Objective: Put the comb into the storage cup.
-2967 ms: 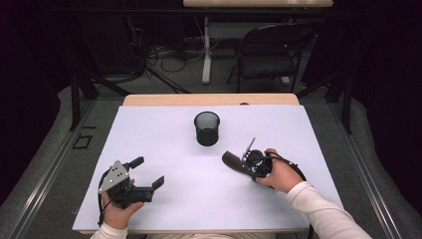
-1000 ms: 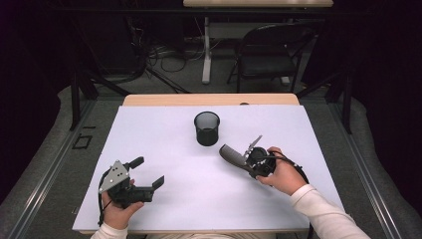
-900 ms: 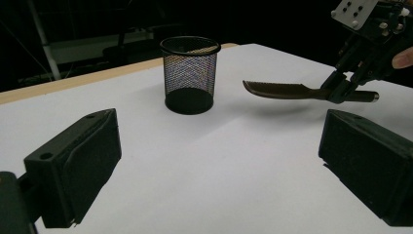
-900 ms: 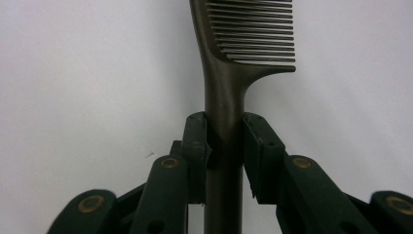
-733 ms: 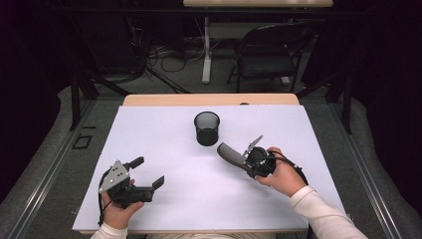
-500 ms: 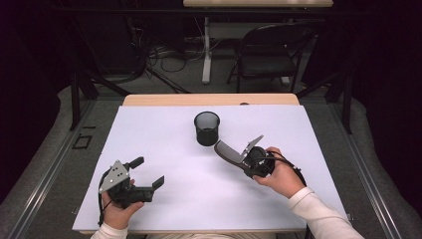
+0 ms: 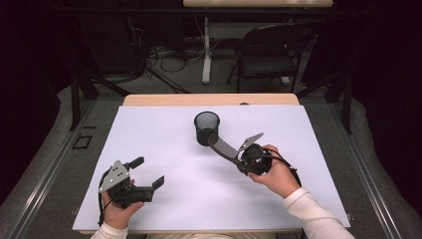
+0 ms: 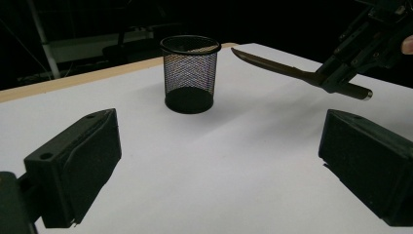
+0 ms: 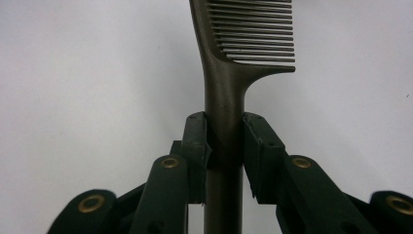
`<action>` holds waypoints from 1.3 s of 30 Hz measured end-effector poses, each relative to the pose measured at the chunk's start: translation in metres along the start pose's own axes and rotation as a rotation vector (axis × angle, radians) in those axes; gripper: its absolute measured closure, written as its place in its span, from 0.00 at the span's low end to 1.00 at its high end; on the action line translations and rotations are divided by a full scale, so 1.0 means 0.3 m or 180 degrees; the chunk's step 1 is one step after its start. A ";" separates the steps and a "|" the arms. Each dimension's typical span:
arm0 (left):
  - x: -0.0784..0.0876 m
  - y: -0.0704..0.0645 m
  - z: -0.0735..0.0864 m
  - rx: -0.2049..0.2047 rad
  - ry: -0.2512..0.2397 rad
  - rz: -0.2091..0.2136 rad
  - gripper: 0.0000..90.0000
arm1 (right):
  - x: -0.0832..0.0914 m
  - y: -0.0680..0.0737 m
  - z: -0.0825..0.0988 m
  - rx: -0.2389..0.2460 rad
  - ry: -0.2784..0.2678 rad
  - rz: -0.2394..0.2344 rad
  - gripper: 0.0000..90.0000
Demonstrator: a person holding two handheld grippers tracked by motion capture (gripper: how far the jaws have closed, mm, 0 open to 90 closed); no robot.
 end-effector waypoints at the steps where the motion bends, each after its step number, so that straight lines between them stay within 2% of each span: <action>1: 0.000 0.000 0.000 0.0003 0.0001 -0.0001 0.02 | 0.000 0.003 -0.004 -0.0010 -0.0020 -0.0001 0.81; 12: -0.001 0.002 0.001 0.0008 0.0007 -0.0006 0.02 | -0.004 0.031 -0.055 0.0079 -0.0241 -0.0023 0.81; 18: -0.001 0.001 0.002 0.0008 0.0008 -0.0001 0.02 | -0.001 0.044 -0.080 0.0079 -0.0384 -0.0016 0.81; 29: -0.002 0.003 0.002 0.0018 0.0012 -0.0002 0.02 | 0.012 0.060 -0.120 0.0128 -0.0633 0.0063 0.81; 39: -0.001 0.006 0.001 0.0039 0.0002 -0.0001 0.02 | 0.022 0.071 -0.150 0.0155 -0.0936 0.0128 0.81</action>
Point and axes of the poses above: each handheld gripper's, and its own axes: x roughly backward along the jaws, z roughly out of its underside, y roughly to its left, the point moved 8 cm from there along -x, roughly forward along the jaws, and after that the axes turned 15 degrees about -z, right-handed, at the moved point
